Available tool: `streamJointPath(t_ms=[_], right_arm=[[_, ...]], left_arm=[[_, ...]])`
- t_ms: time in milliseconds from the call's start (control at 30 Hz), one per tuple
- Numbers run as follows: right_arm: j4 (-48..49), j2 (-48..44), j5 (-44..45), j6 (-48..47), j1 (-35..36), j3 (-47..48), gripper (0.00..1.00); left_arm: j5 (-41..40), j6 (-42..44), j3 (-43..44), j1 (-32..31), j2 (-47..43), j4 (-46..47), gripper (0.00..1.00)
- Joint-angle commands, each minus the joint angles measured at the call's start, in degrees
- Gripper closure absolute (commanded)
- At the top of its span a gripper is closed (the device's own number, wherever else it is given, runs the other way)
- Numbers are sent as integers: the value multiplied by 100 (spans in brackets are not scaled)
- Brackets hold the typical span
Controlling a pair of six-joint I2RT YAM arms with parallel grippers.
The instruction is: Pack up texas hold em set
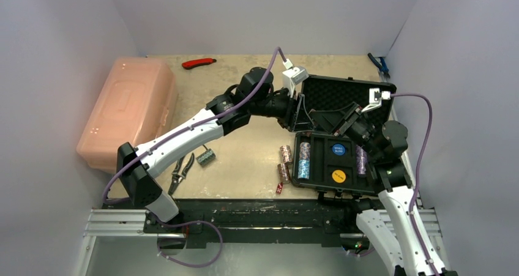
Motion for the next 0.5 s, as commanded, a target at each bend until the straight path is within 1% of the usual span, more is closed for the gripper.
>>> streamJointPath(t_ms=[0,33,67,200,333,467], right_arm=[[-386,22,144,-265,30,303,97],[-474,17,157,-283,30,338,100],[-565,0,174,-315,30,380,100],[-779,-173,335,-395,30,454,100],[-864,-272,414,-419,30,460,100],[-1055,-288,479,-569,26,586,100]], left_arm=[[-157,-126,476,17,-69,496,99],[-184,-121,466,16,-76,475,96],[-195,-119,451,12,-90,449,91],[-295,-77,222,15,-201,487,66],[-355,-9,75,9,-285,399,50],[-495,61,-297,13,-513,387,32]])
